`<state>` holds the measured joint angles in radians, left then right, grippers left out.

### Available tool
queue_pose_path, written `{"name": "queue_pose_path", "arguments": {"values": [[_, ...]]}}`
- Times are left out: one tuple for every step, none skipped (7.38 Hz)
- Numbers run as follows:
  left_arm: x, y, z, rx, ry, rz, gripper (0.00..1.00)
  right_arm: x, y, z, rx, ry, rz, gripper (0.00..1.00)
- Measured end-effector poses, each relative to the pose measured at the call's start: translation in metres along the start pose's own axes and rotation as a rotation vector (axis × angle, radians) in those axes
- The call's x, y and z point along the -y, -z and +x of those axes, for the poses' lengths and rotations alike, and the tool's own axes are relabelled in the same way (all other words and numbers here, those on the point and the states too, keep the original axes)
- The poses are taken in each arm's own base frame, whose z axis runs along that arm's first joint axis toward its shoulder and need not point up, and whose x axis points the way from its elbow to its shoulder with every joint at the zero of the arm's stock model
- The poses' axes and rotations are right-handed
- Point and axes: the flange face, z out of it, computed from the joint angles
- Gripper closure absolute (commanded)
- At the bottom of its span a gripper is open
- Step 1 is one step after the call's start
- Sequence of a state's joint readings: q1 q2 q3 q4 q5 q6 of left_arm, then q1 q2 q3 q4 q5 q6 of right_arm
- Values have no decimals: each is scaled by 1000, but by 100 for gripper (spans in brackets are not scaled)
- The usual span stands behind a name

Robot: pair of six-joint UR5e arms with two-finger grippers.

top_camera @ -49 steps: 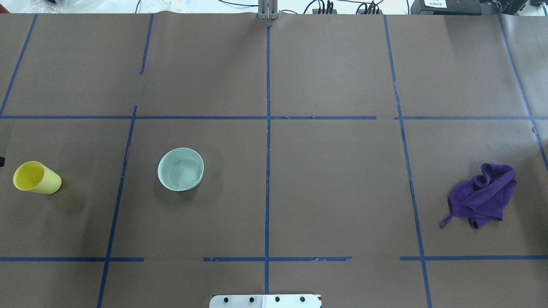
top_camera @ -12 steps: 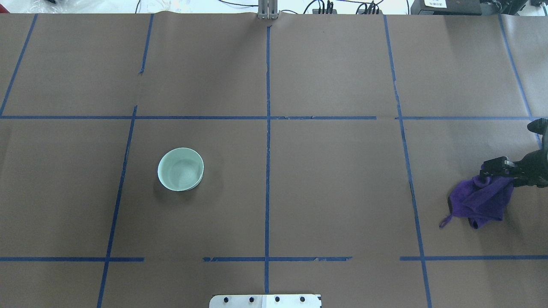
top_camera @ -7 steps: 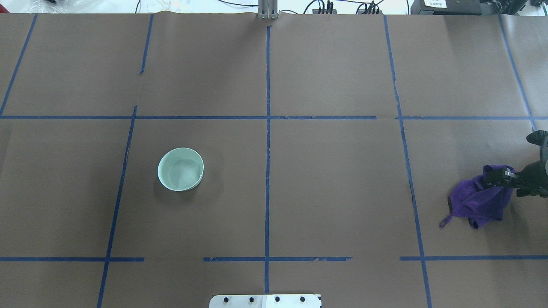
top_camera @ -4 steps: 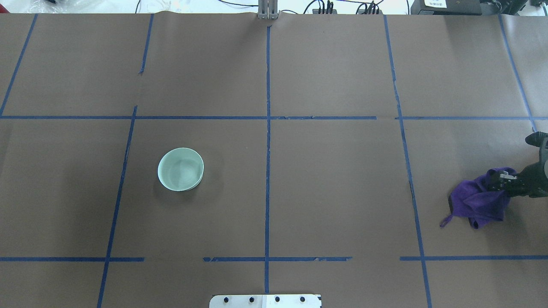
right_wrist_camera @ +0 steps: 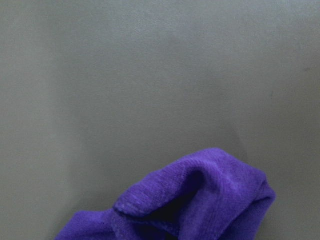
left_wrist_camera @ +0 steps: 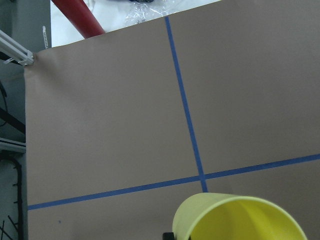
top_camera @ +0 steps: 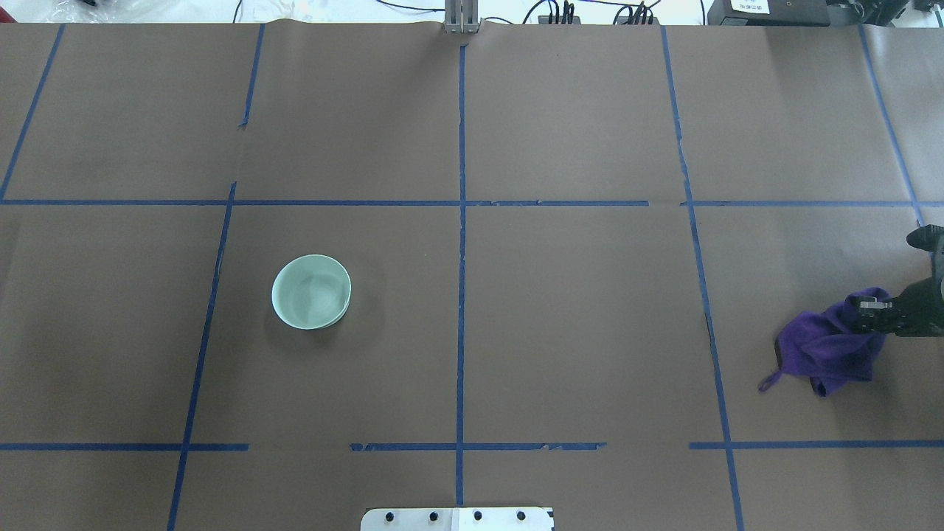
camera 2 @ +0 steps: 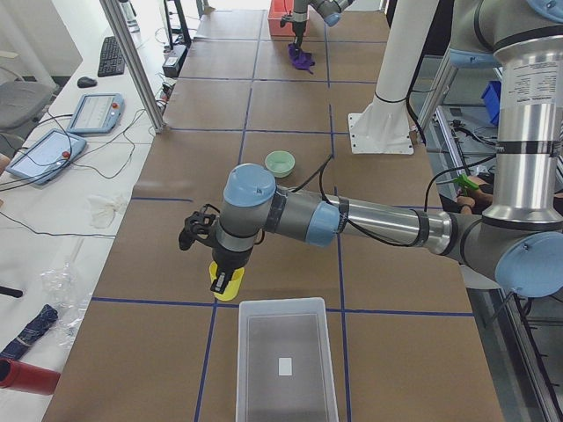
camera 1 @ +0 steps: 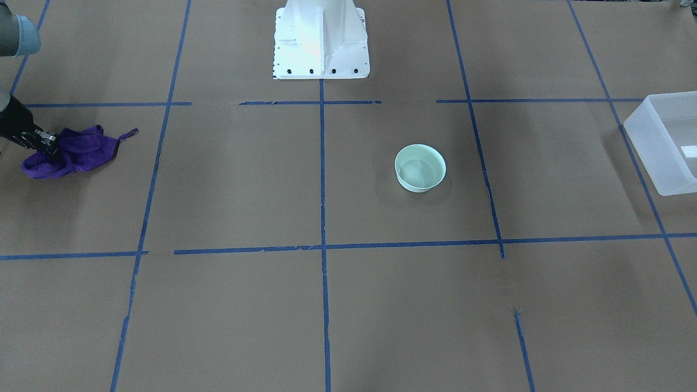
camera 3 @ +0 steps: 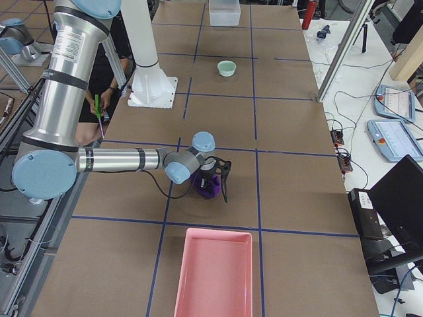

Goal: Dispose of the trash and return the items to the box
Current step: 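Grasp the purple cloth with the right gripper, then carry the cloth into the pink bin while the left drops the cup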

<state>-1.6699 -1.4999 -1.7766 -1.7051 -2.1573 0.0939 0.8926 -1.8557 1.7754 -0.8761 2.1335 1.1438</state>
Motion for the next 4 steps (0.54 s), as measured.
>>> {"name": "queue_pose_path", "arguments": {"values": [[-13,-7,-5,1,6,-13,100,-2,19,-2,26,3,6,100],[-26,-15,-9,0,11,-21,100,-5,47,-1,62,9,19,100],[-39,-25,-15,-1,18,-26,100,-5,77,1,104,16,38,100],[-54,-37,-21,-3,24,-30,100,-4,105,2,129,27,65,100]]}}
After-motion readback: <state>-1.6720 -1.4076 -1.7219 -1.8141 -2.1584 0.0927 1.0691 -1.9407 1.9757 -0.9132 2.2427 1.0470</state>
